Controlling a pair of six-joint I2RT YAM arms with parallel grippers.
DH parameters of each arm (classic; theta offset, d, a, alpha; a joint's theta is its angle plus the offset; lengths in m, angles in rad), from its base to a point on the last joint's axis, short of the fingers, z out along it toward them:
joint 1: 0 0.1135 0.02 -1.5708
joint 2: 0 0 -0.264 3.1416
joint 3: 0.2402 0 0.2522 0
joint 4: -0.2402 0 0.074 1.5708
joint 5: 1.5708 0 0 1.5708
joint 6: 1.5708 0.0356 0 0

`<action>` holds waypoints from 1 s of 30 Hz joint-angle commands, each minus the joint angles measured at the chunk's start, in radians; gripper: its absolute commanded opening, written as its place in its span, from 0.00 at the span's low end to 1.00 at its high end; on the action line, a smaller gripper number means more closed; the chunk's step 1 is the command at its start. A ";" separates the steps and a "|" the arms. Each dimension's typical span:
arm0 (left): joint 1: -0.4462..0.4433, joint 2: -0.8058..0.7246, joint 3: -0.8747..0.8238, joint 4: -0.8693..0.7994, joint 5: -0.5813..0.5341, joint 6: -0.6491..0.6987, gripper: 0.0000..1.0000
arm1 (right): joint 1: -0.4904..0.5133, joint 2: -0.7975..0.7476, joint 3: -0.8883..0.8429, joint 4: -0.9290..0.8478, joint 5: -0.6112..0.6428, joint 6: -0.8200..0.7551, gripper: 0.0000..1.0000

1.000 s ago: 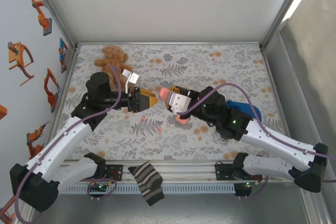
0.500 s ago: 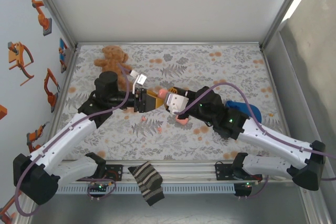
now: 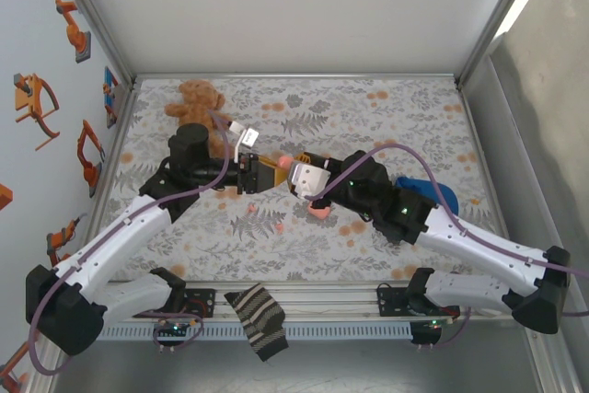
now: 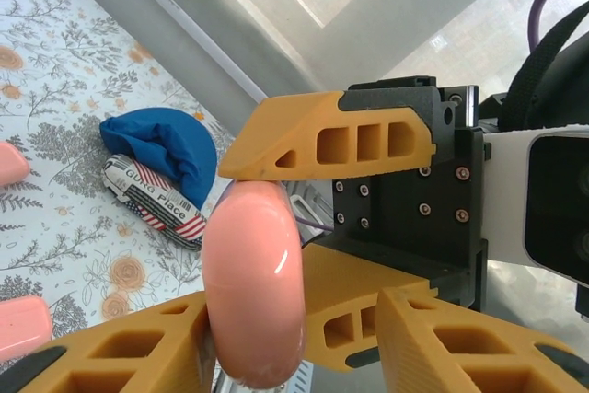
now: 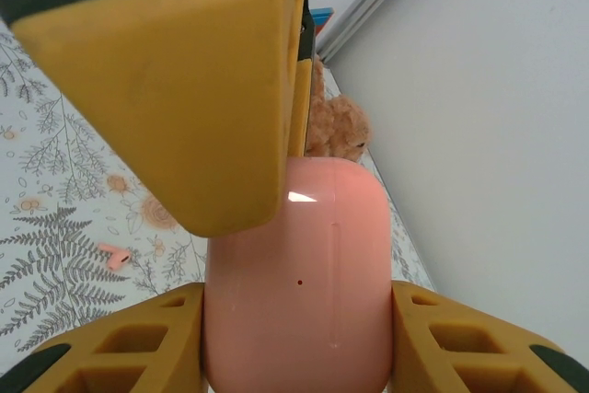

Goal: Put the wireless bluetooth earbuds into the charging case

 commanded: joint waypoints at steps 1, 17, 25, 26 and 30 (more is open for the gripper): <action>-0.006 0.006 0.033 0.034 0.006 0.015 0.45 | 0.003 0.012 0.044 -0.006 -0.003 0.024 0.35; -0.006 0.014 0.033 0.031 -0.018 0.019 0.25 | 0.002 0.010 0.057 -0.025 -0.006 0.055 0.41; -0.007 -0.060 -0.005 0.066 -0.094 0.065 0.19 | 0.003 -0.055 0.035 -0.002 -0.018 0.103 0.70; -0.007 -0.077 -0.016 0.070 -0.111 0.081 0.18 | 0.003 -0.067 0.026 0.013 -0.018 0.111 0.74; -0.007 -0.145 -0.062 0.091 -0.168 0.154 0.16 | 0.001 -0.118 -0.018 0.079 -0.024 0.155 0.95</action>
